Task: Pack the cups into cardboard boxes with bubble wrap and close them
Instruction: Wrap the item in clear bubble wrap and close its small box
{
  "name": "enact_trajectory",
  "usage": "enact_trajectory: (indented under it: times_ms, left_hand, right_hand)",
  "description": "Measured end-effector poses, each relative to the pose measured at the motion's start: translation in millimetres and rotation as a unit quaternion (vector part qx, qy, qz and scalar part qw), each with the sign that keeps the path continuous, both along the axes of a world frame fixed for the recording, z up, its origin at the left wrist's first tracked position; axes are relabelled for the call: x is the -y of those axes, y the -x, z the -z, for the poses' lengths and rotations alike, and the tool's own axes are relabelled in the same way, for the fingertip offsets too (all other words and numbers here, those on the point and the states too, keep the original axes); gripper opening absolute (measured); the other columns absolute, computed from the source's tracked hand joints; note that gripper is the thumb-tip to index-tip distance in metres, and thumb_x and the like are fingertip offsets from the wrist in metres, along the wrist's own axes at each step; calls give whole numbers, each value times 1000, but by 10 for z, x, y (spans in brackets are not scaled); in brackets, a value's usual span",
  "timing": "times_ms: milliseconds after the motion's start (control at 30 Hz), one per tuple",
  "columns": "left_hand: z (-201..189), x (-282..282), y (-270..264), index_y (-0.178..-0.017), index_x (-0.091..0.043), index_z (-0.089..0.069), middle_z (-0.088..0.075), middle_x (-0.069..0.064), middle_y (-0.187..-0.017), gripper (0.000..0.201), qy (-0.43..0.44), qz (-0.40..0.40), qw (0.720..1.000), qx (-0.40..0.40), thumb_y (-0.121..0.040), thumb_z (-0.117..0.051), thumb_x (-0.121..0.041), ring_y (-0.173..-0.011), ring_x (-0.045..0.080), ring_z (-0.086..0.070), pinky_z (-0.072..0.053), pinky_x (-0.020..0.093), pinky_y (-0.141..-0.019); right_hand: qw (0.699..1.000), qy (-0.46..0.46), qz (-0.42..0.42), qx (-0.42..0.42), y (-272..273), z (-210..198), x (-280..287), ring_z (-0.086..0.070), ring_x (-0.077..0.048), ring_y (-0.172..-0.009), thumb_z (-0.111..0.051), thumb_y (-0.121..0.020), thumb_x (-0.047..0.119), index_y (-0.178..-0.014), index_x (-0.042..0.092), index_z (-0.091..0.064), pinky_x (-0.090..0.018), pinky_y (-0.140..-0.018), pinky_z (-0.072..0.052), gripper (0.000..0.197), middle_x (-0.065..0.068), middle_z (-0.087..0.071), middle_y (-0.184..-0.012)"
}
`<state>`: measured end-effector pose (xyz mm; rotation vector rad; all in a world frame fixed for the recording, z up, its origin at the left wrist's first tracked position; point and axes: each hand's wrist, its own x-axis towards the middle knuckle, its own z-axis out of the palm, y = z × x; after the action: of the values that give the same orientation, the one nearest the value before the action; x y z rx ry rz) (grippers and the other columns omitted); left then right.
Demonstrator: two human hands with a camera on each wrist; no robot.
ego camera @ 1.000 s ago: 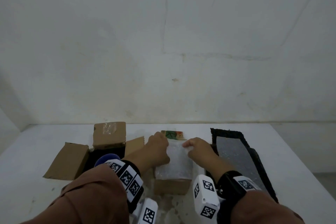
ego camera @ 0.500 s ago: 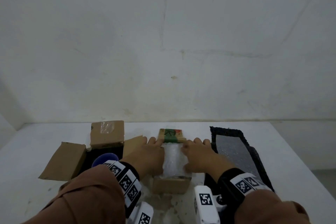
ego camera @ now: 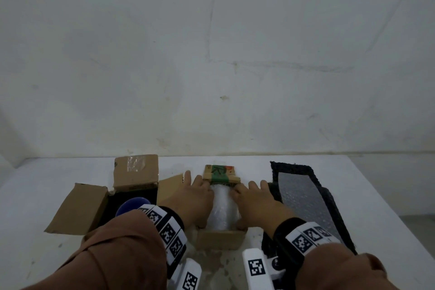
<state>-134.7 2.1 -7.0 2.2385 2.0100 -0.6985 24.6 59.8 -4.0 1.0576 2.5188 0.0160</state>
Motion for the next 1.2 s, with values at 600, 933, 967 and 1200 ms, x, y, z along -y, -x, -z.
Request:
enact_trajectory:
  times_ms: [600, 933, 967, 1200]
  left_hand:
    - [-62, -6, 2, -146, -15, -28, -26, 11, -154, 74, 65, -73, 993, 63, -80, -60, -26, -146, 34, -7, 5, 67, -110]
    - [-81, -292, -1270, -123, -14, -56, -52, 7, -129, 36, 24, -180, 824, 536, -90, -45, -6, -119, 22, -51, -41, 25, -90]
    - [-18, -303, -1444, -120, -14, -57, -55, 8, -124, 33, 63, -209, 795, 566, -91, -45, -6, -113, 23, -53, -43, 26, -85]
    - [541, -366, -2055, -113, -4, -53, -54, 12, -111, 25, 164, -411, 632, 636, -89, -49, -11, -93, 24, -54, -45, 31, -76]
  right_hand:
    - [932, 249, 159, -210, -183, -57, -44, -34, -25, -133, -61, -83, 22, -142, 30, -31, -40, -113, -25, 67, 0, -36, -148]
    - [886, 138, 356, -263, -1379, 261, 1, -59, -27, -111, -46, -89, 6, -111, 0, -64, -29, -91, -45, 30, -17, -63, -121]
    - [896, 123, 351, -244, -1484, 316, 41, -60, -28, -109, -45, -90, 8, -109, 0, -65, -29, -89, -45, 29, -19, -64, -119]
    - [899, 102, 352, -239, -1806, 666, 193, -59, -28, -104, -44, -90, 10, -104, -2, -64, -25, -68, -33, 26, -21, -61, -114]
